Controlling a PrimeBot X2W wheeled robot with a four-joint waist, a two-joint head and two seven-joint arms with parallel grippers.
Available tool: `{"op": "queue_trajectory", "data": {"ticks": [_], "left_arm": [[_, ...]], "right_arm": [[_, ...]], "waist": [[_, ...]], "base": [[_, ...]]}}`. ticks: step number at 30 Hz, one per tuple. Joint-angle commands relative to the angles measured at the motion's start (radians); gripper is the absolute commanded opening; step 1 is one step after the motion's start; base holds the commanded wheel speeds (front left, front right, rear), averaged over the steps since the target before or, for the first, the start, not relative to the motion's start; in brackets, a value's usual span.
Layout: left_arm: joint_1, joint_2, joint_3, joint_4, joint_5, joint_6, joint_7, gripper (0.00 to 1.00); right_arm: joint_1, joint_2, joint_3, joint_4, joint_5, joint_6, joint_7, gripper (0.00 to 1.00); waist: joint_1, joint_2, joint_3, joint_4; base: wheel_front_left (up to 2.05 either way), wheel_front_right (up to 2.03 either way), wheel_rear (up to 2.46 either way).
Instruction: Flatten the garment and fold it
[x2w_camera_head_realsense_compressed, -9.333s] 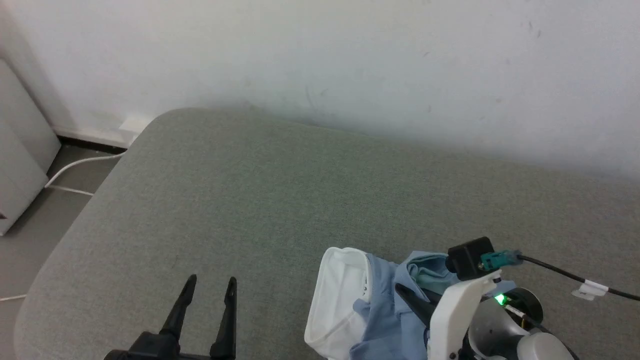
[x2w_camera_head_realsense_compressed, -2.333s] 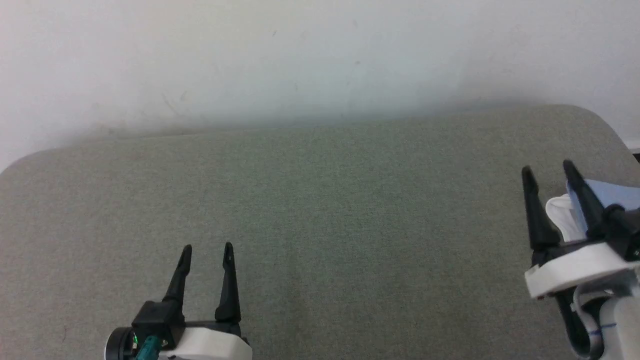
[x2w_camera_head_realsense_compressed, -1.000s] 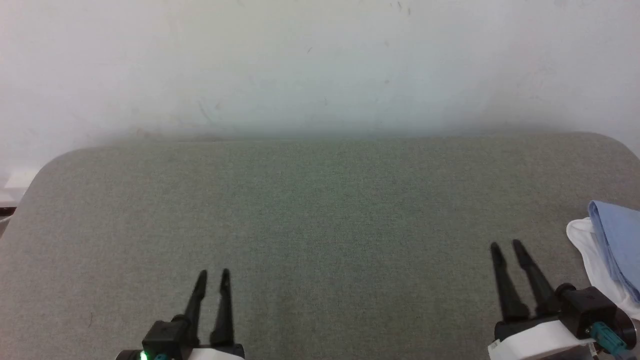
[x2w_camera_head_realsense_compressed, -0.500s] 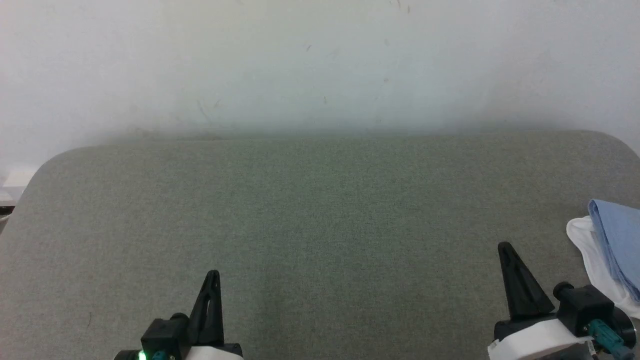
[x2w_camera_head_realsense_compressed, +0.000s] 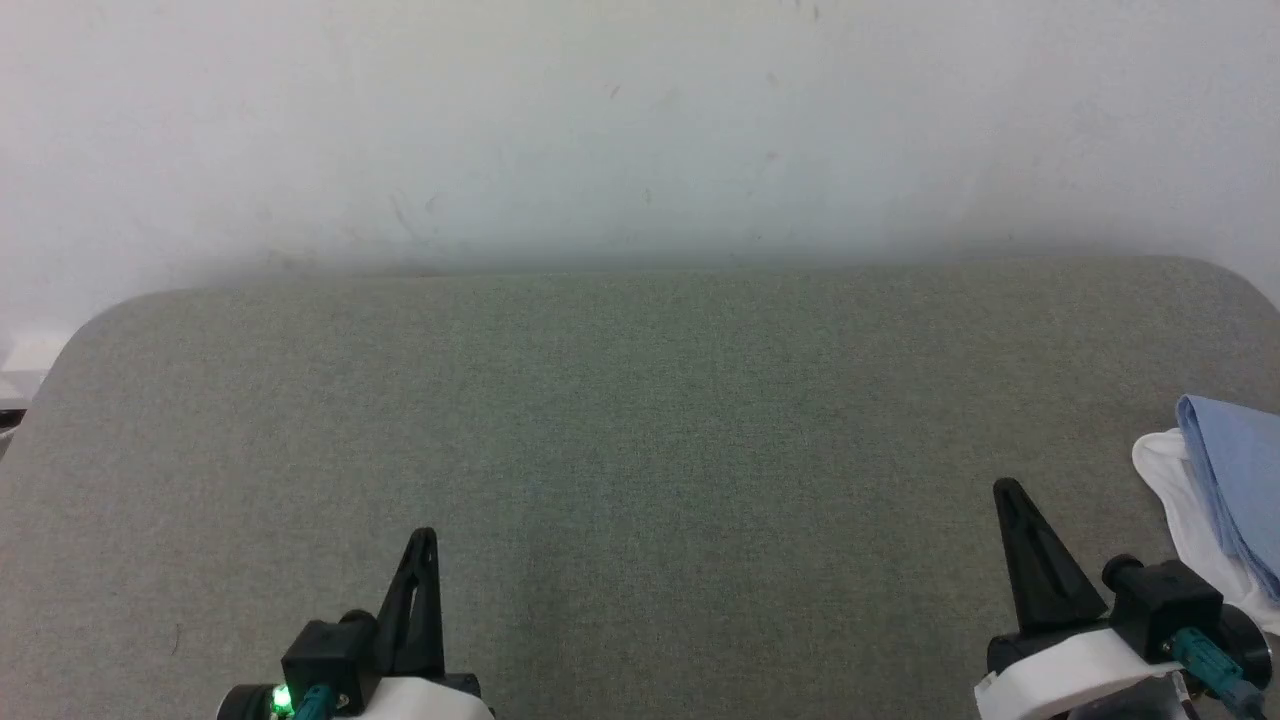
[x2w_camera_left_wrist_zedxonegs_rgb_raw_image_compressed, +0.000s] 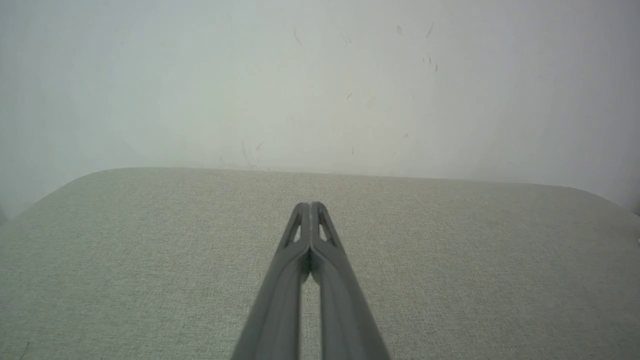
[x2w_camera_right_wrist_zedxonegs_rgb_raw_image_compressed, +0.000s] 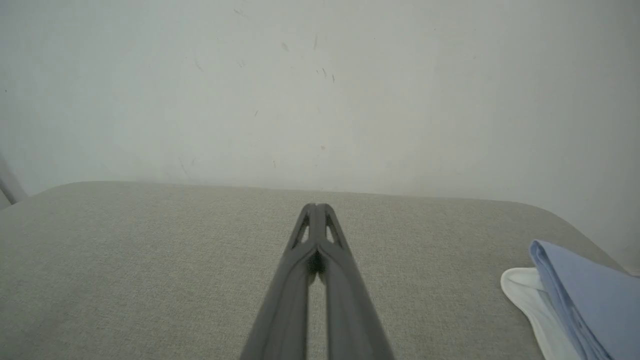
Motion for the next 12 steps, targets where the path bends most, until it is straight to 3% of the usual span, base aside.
{"op": "queue_trajectory", "data": {"ticks": [1,12], "left_arm": [[-0.014,0.001,0.007,-0.006,0.009,-0.007,0.005,0.00],[-0.026,0.001,0.018,-0.010,0.022,-0.013,0.027,0.00]], "right_arm": [[-0.013,0.001,-0.001,-0.007,-0.011,0.000,0.008,0.00],[-0.022,0.002,-0.001,-0.011,-0.021,-0.001,0.028,0.00]], "waist": [[0.0000,0.0000,0.001,0.000],[0.0000,0.0000,0.005,-0.002]], "base": [[0.00,0.00,0.00],[0.00,0.00,0.00]]}}
